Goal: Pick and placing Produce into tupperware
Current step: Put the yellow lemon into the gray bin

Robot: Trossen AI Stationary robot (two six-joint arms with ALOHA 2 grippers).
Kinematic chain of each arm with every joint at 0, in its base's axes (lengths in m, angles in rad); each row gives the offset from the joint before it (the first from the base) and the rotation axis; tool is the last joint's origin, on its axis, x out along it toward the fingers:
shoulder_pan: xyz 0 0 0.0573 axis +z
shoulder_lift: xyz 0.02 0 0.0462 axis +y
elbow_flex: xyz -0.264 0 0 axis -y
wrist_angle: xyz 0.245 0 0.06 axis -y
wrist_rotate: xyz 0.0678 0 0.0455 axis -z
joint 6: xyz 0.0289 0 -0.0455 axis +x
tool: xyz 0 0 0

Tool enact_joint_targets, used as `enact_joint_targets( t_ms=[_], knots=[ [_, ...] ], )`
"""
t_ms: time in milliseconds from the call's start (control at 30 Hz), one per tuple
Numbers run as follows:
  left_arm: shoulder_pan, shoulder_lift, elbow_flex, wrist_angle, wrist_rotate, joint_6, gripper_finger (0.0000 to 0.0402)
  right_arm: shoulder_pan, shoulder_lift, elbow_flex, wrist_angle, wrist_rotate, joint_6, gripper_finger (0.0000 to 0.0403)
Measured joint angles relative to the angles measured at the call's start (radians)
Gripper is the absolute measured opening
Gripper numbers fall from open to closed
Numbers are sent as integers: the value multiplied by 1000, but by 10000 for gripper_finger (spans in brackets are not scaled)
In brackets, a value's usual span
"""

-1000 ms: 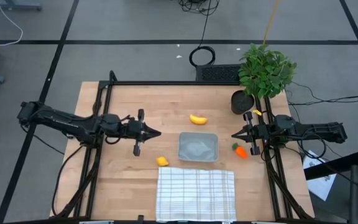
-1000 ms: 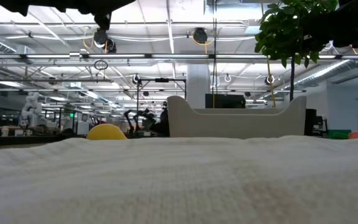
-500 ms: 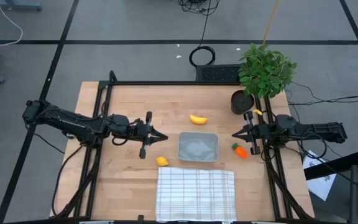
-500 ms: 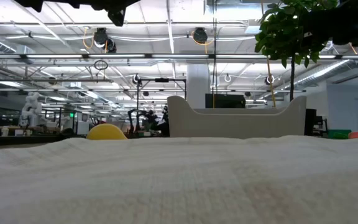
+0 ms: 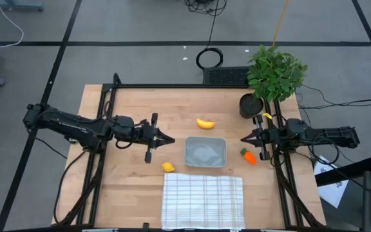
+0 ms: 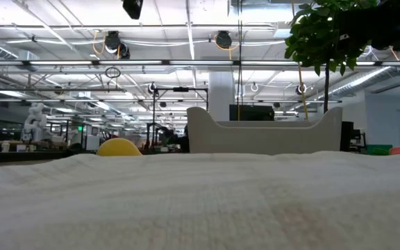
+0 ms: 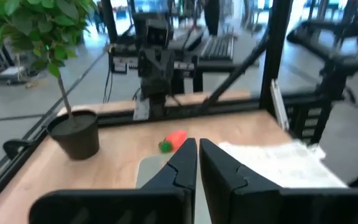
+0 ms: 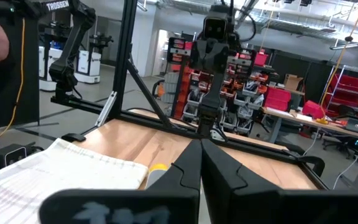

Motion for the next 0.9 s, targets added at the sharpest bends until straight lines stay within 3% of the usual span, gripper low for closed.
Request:
enact_joint_targets(
  t_ms=[133,467,700,900],
  knots=[
    [0,0,78,-147,-19,19,24,0,0,0,0,0,-23,0],
    [0,36,151,-312,-34,-45,24,0,0,0,-1,0,-25,0],
    [-2,150,256,-496,-21,-83,24,0,19,0,-12,0,25,0],
    [-2,260,426,-762,-8,-79,24,0,41,0,-8,0,28,0]
  ],
)
